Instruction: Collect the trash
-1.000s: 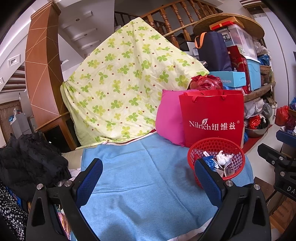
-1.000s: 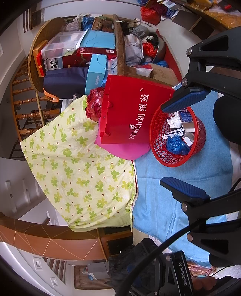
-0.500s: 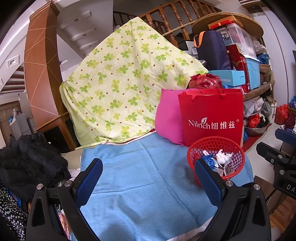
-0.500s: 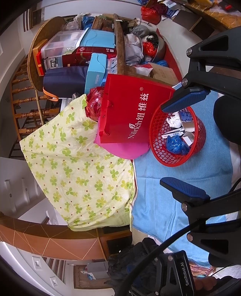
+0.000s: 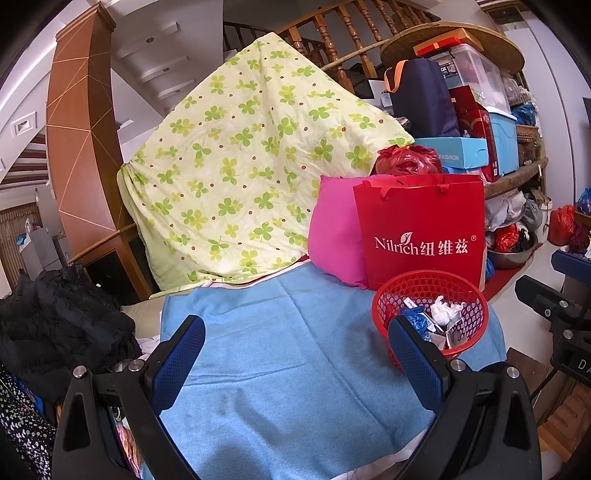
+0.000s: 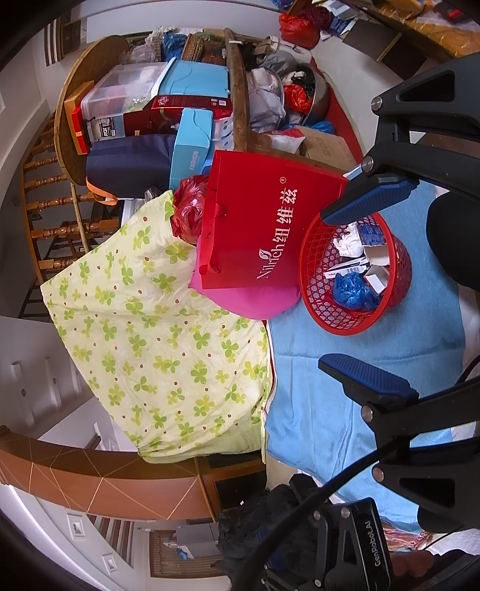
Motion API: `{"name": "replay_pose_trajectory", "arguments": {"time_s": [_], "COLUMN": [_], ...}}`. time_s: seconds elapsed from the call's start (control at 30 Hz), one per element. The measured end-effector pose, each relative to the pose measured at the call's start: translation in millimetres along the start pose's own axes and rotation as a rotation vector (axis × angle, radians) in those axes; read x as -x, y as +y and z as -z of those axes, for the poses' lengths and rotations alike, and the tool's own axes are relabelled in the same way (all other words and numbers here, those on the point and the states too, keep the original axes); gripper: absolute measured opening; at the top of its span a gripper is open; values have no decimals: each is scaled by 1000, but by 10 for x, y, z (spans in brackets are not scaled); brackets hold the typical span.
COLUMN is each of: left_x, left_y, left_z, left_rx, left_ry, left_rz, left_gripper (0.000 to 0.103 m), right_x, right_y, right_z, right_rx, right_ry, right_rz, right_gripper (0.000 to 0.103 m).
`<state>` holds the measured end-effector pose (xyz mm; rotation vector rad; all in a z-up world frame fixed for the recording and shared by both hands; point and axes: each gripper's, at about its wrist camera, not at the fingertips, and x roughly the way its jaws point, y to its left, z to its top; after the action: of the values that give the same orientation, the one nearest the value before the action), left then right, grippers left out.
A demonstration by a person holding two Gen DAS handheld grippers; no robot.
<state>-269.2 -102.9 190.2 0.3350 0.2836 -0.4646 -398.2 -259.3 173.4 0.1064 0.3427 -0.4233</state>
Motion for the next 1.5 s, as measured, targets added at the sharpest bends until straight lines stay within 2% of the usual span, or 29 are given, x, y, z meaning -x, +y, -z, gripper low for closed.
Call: {"name": "replay_pose_trajectory", "arguments": {"time_s": [0.73, 1.3, 1.5], "left_x": [8, 4, -5], "left_y": [-32, 17, 97], "left_z": [61, 45, 159], "left_rx": [-17, -13, 0], "left_ry": [3, 6, 16], "left_rz": [12, 14, 12], "left_gripper": [99, 99, 99], "right_x": [-5, 16, 6], "right_y": [-102, 78, 136], "right_z": [-35, -40, -19], "right_rx": [-13, 11, 20], "right_ry": [2, -1, 4], "right_rz": [7, 7, 5], "right_gripper": [75, 75, 75]}}
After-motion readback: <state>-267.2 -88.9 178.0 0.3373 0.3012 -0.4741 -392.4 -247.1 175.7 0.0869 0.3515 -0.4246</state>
